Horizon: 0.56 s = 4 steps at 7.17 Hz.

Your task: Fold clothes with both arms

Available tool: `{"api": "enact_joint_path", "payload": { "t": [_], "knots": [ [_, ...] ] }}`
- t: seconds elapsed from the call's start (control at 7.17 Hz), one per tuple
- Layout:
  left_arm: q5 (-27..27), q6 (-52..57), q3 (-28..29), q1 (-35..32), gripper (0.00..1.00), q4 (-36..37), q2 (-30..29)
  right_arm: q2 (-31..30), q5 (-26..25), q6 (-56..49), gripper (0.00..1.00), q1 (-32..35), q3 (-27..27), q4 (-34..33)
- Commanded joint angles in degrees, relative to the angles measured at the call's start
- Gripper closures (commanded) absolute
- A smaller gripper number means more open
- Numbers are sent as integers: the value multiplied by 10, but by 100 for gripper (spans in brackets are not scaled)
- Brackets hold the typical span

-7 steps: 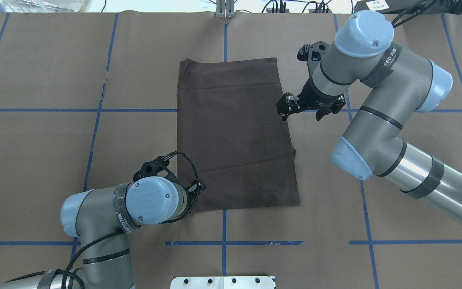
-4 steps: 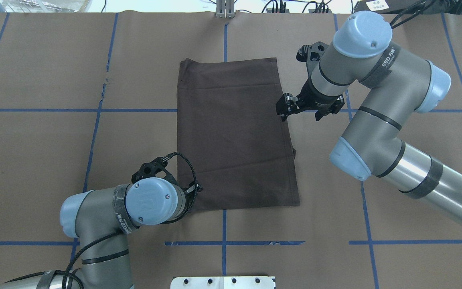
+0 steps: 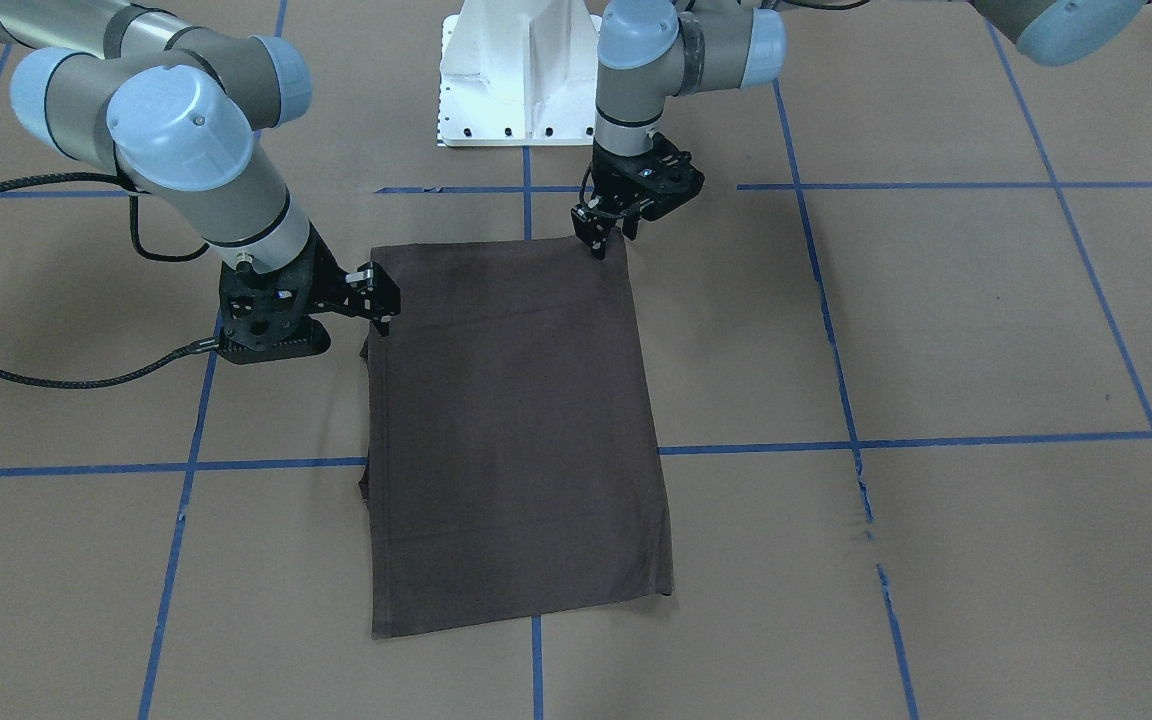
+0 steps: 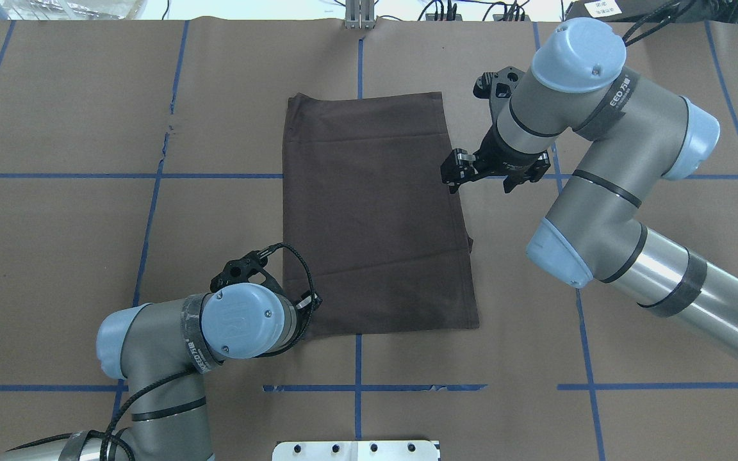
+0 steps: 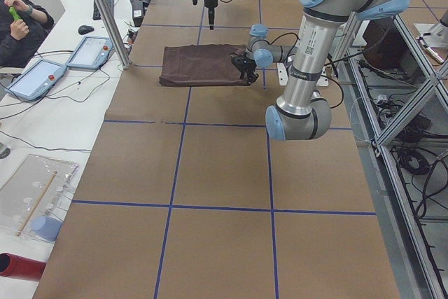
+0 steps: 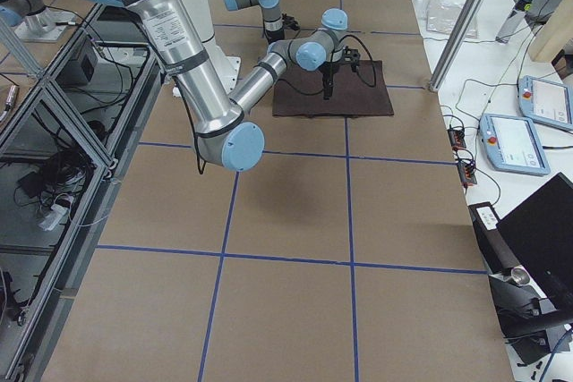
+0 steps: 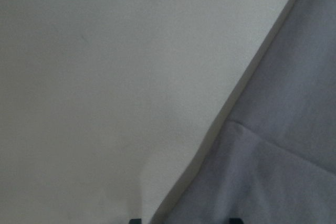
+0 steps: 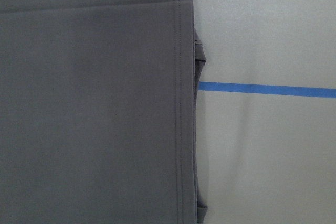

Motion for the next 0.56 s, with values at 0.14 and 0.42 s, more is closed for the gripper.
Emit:
{"api": "enact_joint_path", "payload": {
  "t": [0.14,0.42],
  "knots": [
    [0,0,0,0,75,-1,0,0,0,0,0,0,0,0],
    [0,3,-1,0,66,0,1,0,-1,0,0,0,0,0]
  ]
}}
